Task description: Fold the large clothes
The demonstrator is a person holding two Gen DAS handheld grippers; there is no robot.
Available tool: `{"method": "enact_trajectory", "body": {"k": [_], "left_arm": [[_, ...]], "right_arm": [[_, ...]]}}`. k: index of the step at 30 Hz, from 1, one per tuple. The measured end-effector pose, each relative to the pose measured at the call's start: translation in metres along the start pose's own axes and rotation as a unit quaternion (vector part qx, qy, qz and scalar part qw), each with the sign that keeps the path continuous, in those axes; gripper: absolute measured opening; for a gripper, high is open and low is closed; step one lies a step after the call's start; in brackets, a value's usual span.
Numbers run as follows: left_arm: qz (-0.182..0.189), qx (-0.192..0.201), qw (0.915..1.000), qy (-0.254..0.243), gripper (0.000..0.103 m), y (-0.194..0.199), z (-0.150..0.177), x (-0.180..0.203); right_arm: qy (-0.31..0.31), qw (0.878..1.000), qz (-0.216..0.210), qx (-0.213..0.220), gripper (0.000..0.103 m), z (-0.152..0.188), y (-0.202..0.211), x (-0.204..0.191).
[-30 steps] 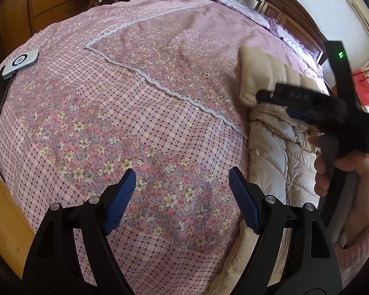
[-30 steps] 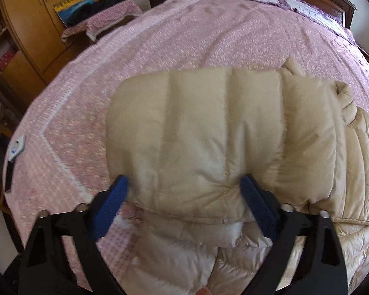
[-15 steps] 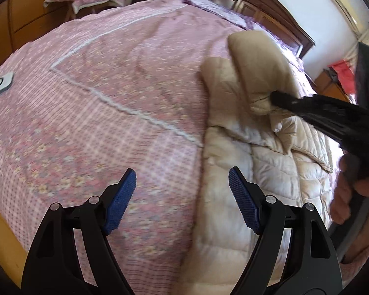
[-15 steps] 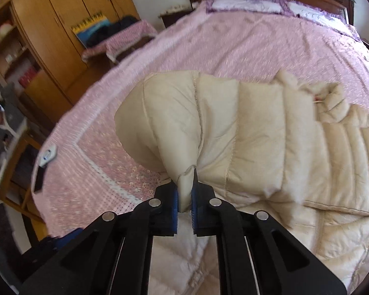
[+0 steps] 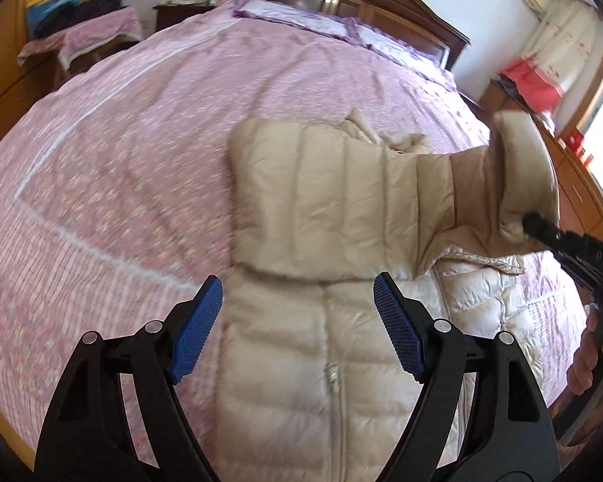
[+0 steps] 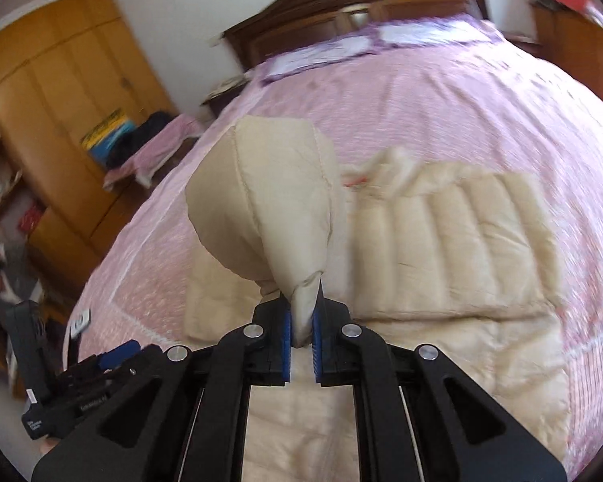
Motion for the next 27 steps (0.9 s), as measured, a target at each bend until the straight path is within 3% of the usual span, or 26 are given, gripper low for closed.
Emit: {"method": "enact_trajectory", "body": {"k": [7,10,12,14,16,21,27], "left_arm": [[0.002,-0.014,0.9995,-0.029,0.077,-0.030,-0.017,0.022],[0.000,-0.017,0.9994,-0.029,0.077,-0.040,-0.022,0.028],[0.001,-0.018,0.9994,-0.028,0.077,-0.044,-0.024,0.030],[0.004,-0.020,0.9995,-0.025,0.077,-0.047,-0.025,0.032],[0.004,-0.022,0.9994,-0.025,0.077,-0.050,-0.025,0.033],[-0.008,-0.021,0.9991,-0.036,0.077,-0.048,-0.024,0.032],[-0.020,-0.021,0.9986,-0.045,0.077,-0.044,-0.024,0.031]], "right_arm": [[-0.065,0.997,0.034,0.017,0.011,-0.011,0.003,0.075],[-0.085,0.995,0.048,0.020,0.018,-0.011,0.002,0.096],[-0.087,0.993,0.078,0.032,0.033,-0.013,0.006,0.112],[-0.085,0.991,0.093,0.049,0.040,-0.016,0.015,0.123],[-0.090,0.989,0.101,0.060,0.044,-0.019,0.025,0.134],[-0.091,0.990,0.079,0.074,0.044,-0.021,0.050,0.140],[-0.038,0.994,0.055,0.086,0.049,-0.015,0.073,0.110]]}}
Point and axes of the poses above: each gripper's, at about its wrist camera, not at the fingertips, and y roughly against the way its jaws point, x to its right, z to its underside, the point moved 9 cm from there along -y, roughly the way its jaws point, and after that the axes turned 15 degrees about -y, right-handed, at the moved point
